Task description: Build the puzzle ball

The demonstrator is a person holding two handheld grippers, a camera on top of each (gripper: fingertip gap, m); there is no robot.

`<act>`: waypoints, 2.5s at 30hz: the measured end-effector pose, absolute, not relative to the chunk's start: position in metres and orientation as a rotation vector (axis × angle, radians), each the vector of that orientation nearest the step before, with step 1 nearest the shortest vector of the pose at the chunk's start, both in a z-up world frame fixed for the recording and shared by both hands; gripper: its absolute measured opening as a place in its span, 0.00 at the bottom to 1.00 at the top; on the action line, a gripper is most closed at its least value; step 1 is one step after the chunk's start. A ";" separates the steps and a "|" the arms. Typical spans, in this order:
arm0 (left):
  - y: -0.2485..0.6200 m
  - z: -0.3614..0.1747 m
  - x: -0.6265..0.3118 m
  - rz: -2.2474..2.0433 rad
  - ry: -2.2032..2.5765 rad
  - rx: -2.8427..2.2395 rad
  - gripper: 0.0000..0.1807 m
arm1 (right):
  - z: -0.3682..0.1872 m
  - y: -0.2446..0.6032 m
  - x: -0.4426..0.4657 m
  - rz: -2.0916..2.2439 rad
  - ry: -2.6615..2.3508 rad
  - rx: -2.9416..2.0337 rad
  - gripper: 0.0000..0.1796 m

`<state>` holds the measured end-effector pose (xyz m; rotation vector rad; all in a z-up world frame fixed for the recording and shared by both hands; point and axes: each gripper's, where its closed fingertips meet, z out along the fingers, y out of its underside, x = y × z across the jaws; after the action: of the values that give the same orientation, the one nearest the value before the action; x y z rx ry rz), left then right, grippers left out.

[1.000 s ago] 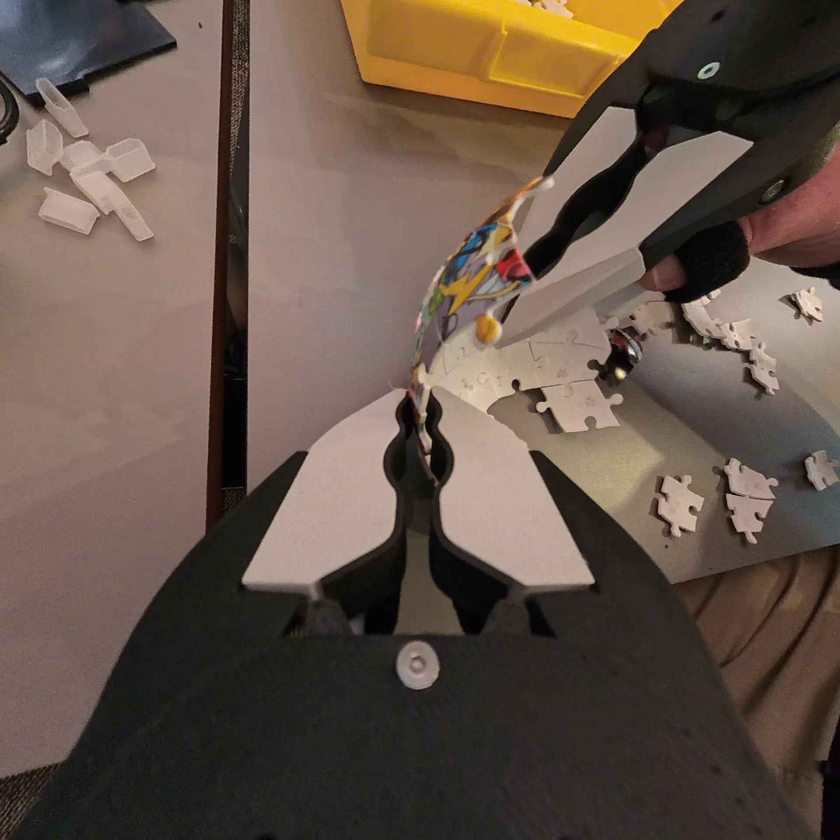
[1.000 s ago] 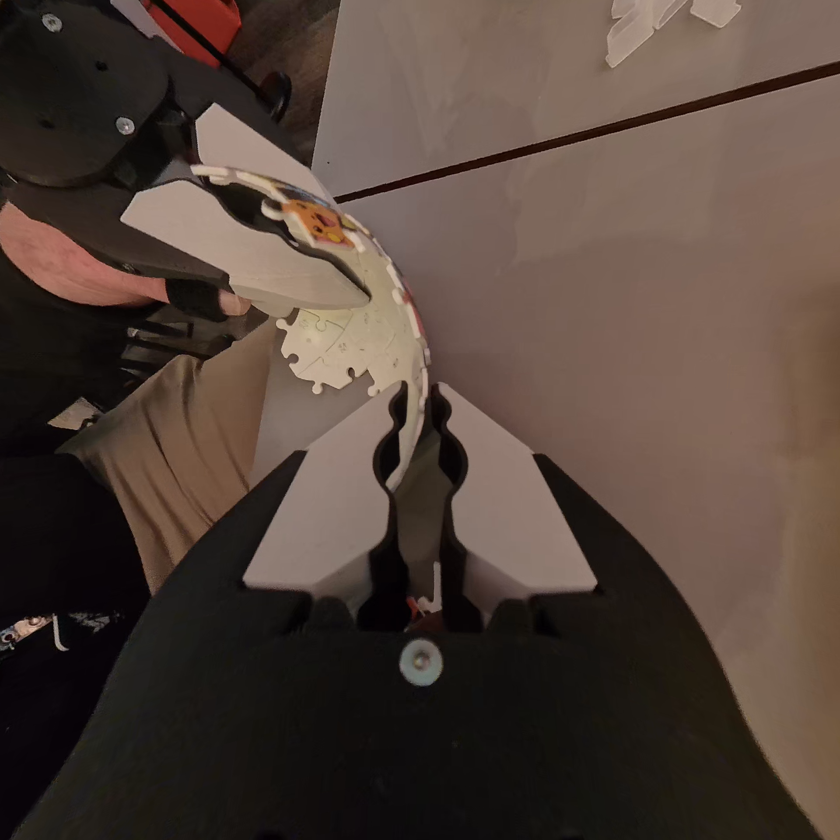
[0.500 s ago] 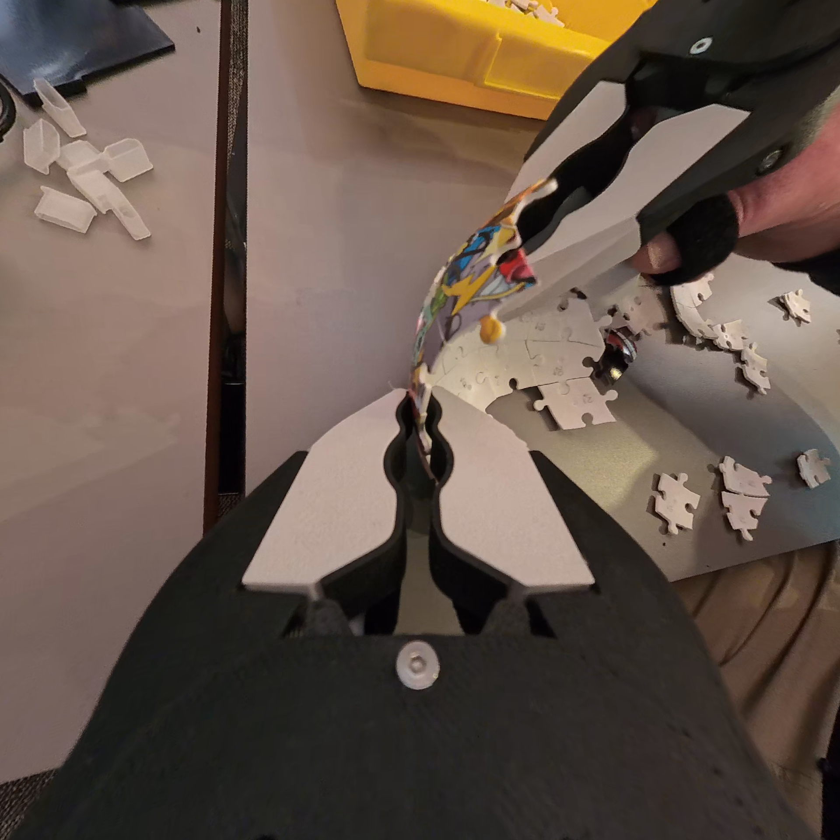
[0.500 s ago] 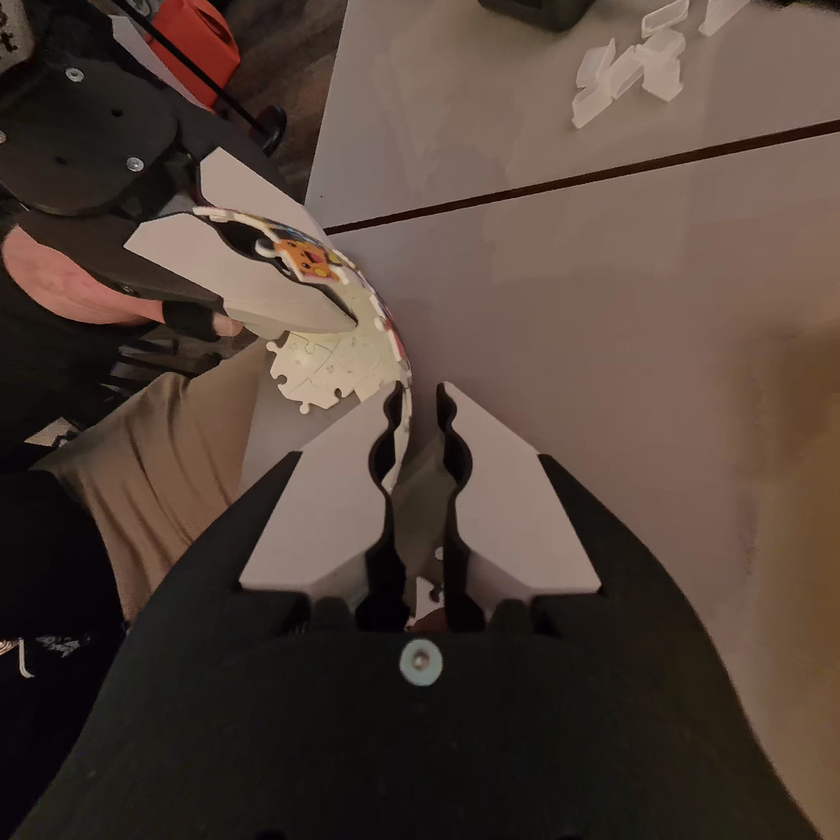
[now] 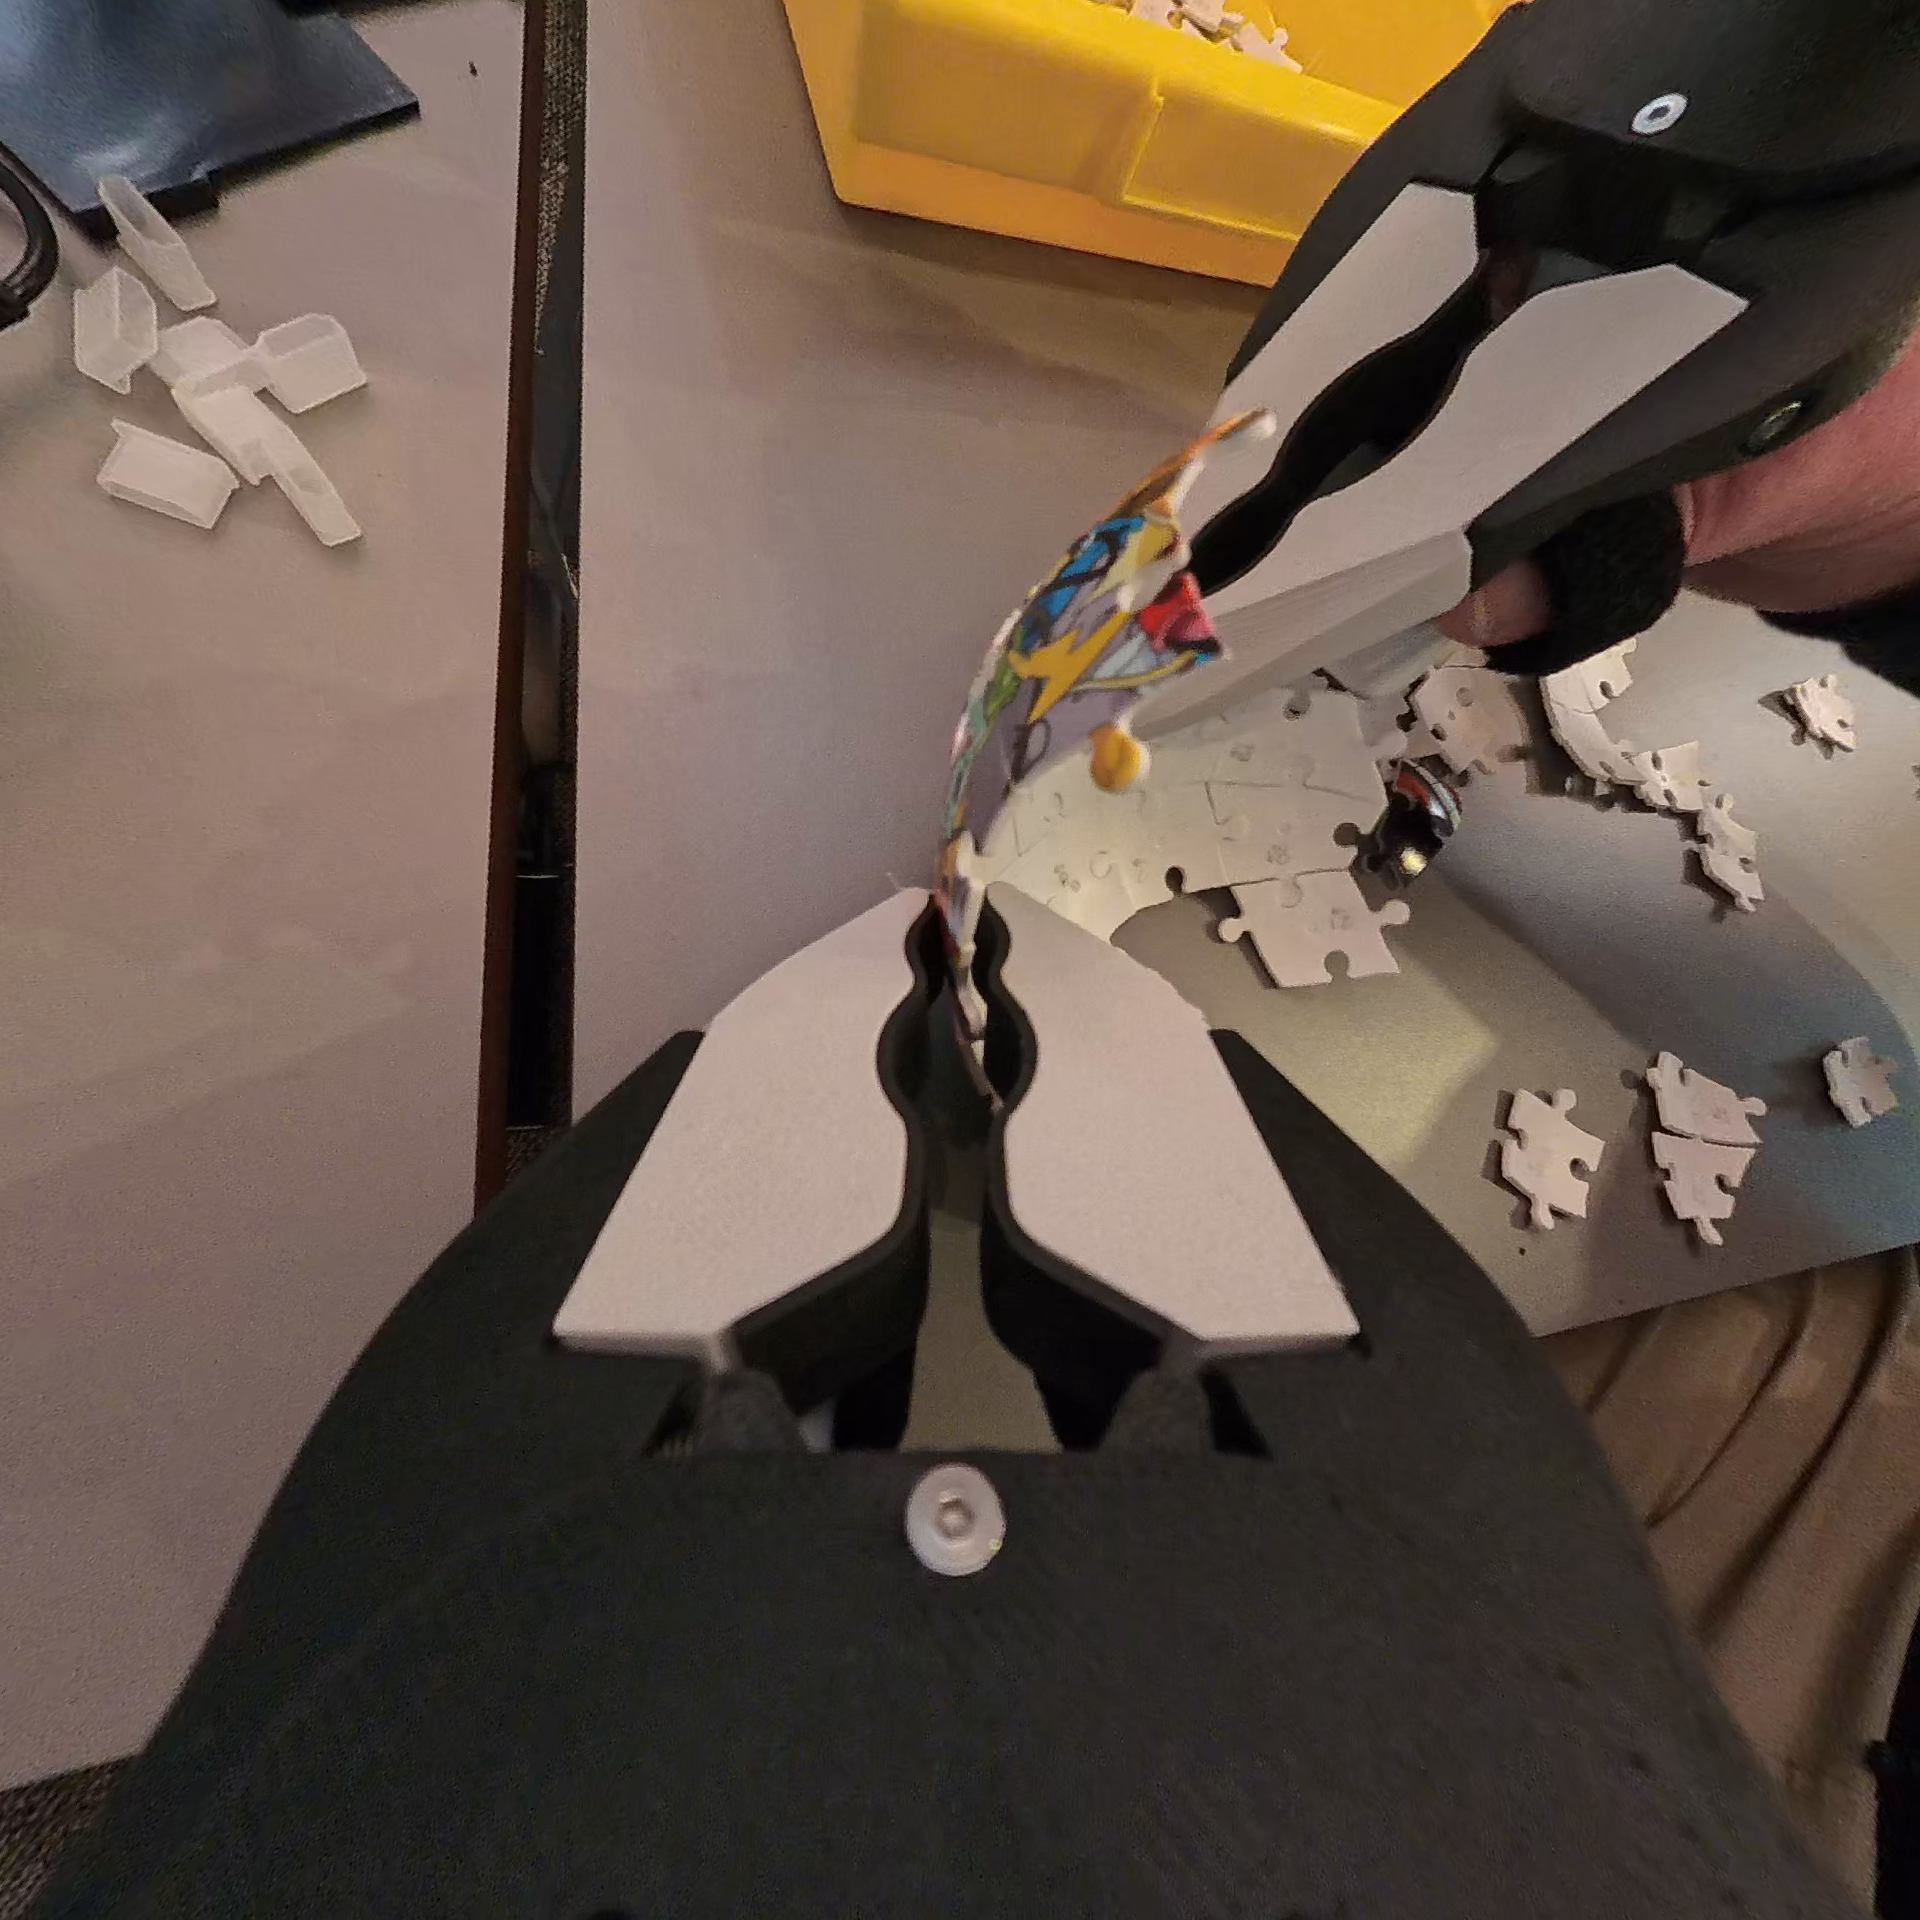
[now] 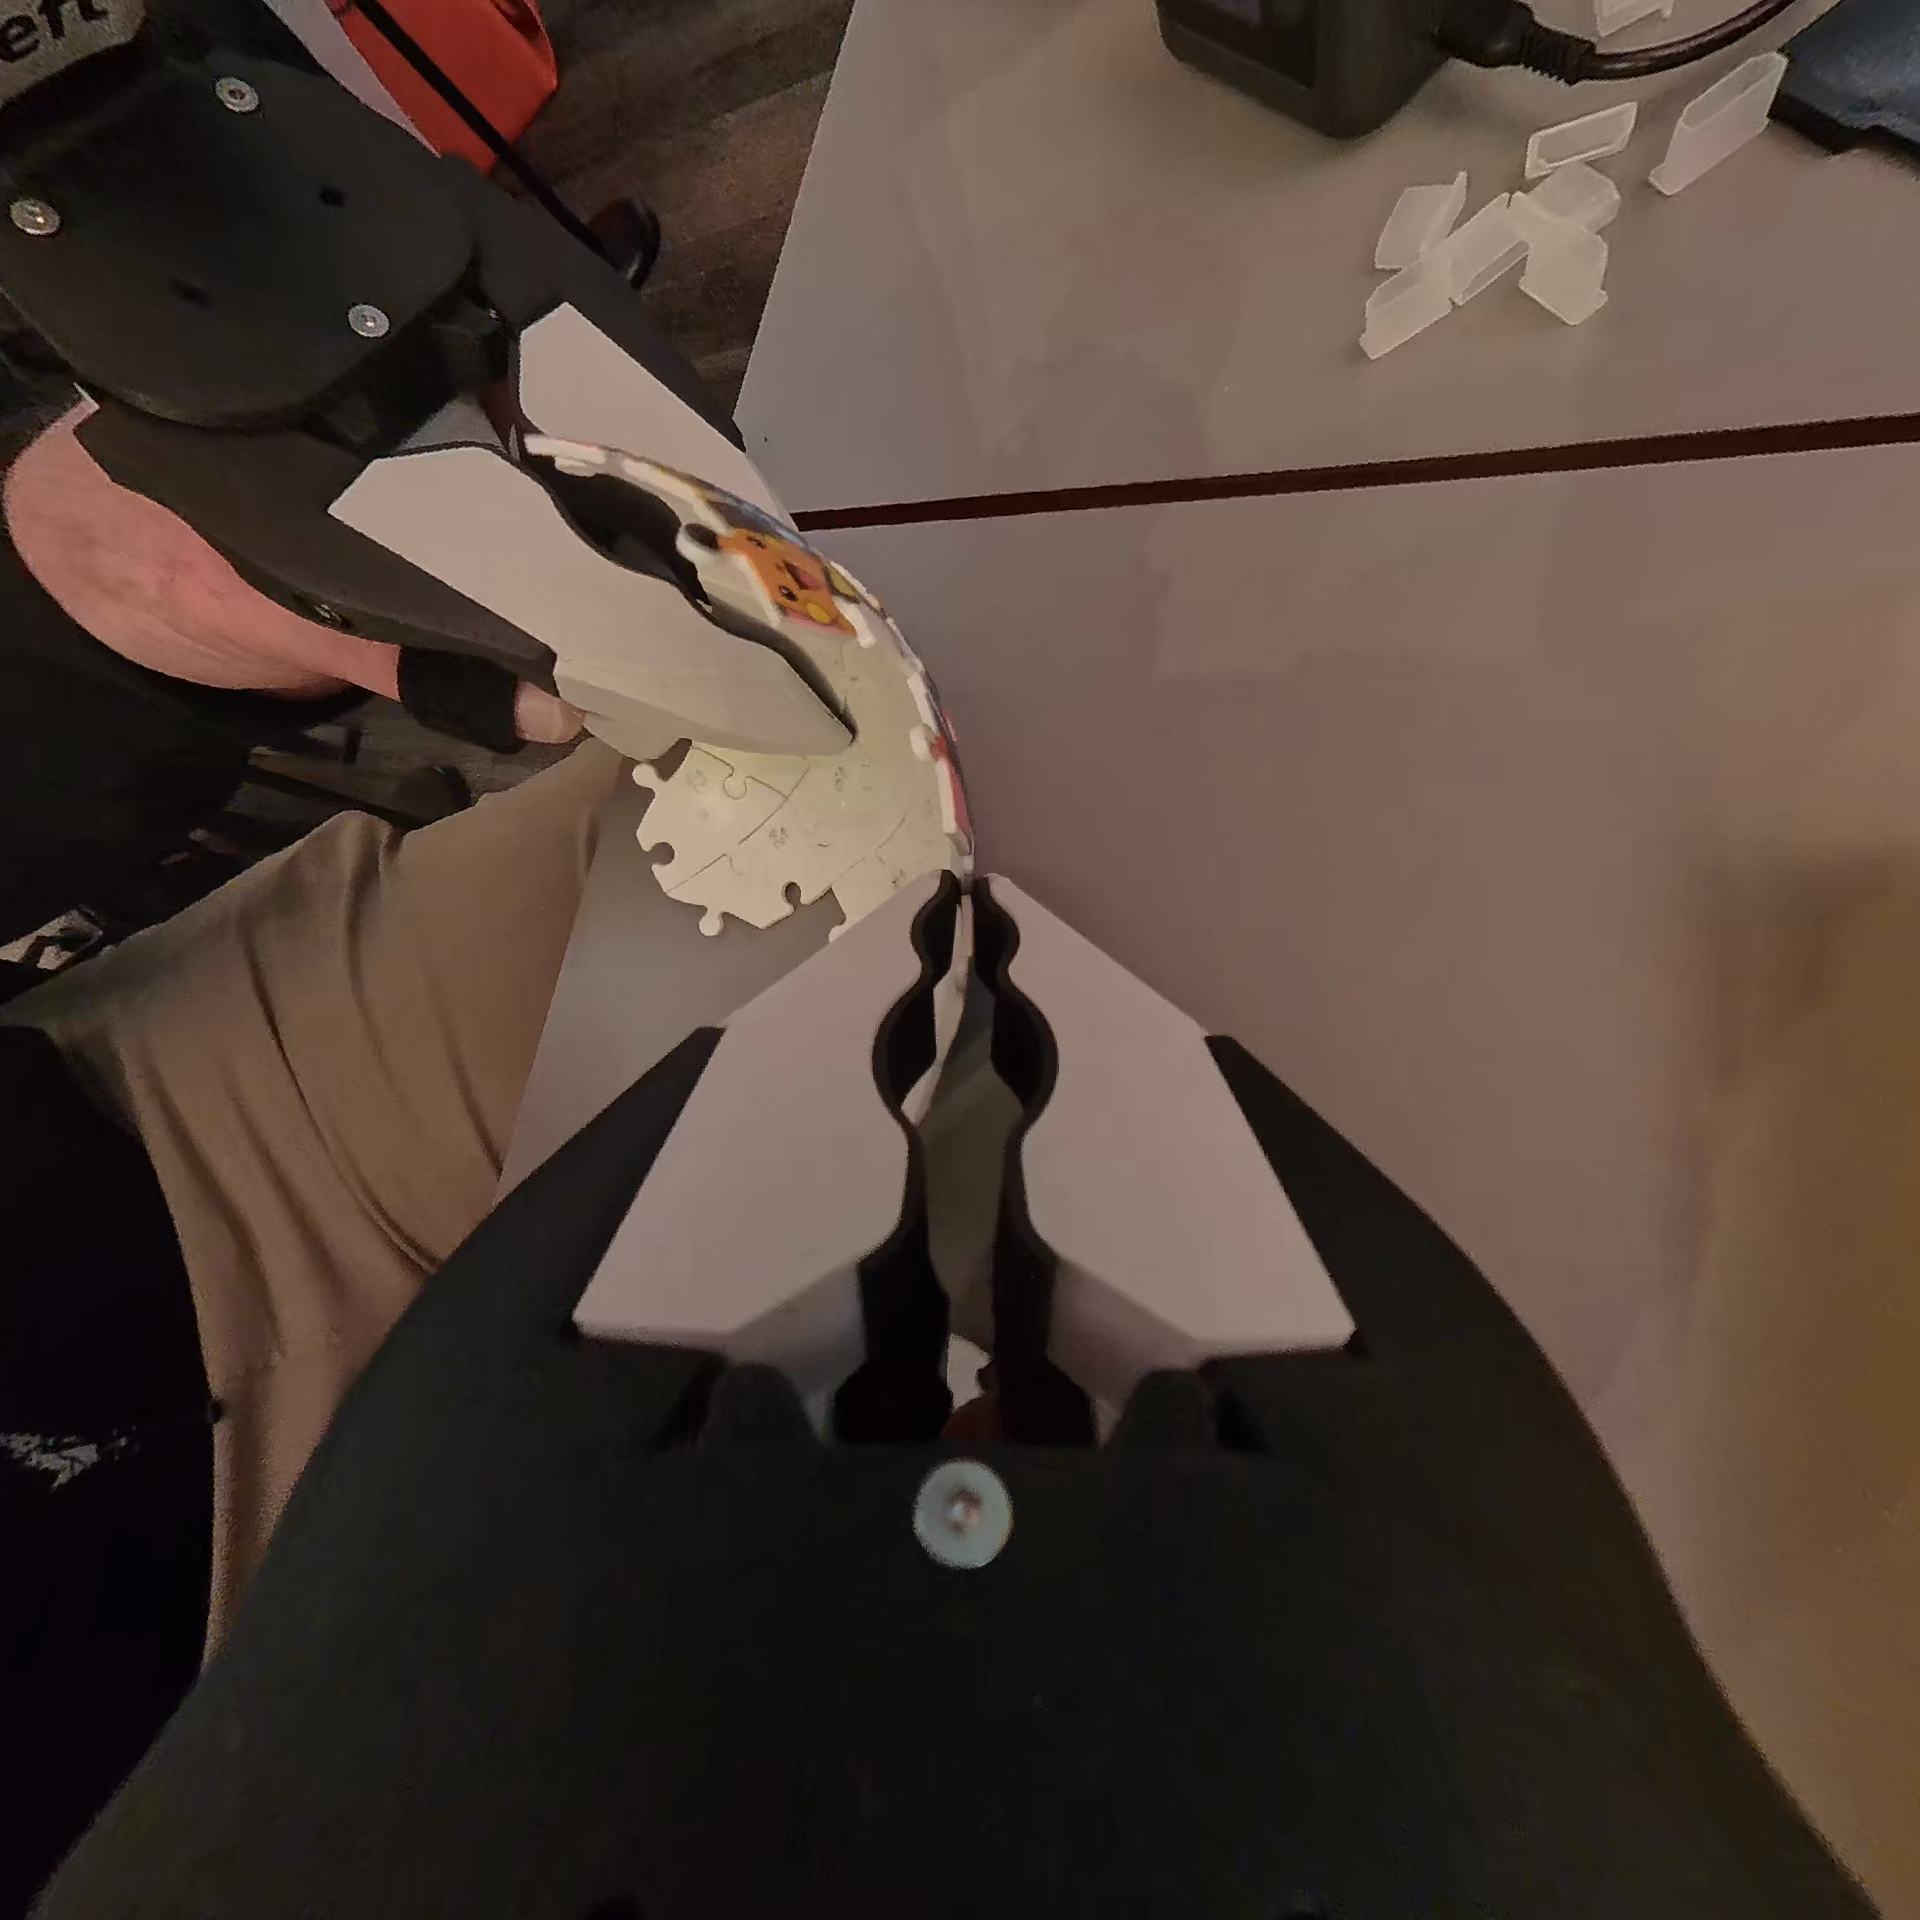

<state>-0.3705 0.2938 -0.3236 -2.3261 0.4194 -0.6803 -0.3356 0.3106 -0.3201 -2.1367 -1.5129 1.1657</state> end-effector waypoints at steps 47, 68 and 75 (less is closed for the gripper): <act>0.293 -0.324 -0.373 -0.700 0.388 -2.313 0.03 | -0.315 0.317 -0.321 1.130 -1.528 -2.186 0.11; 0.295 -0.320 -0.377 -0.669 0.323 -2.266 0.02 | -0.329 0.265 -0.283 1.209 -1.379 -2.403 0.18; 0.295 -0.319 -0.378 -0.653 0.279 -2.233 0.02 | -0.334 0.268 -0.293 1.235 -1.188 -2.420 0.07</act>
<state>-0.3782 0.2948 -0.3187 -2.2329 0.2793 -0.6534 -0.2926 0.2682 -0.3341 -2.4196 -1.1875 1.2348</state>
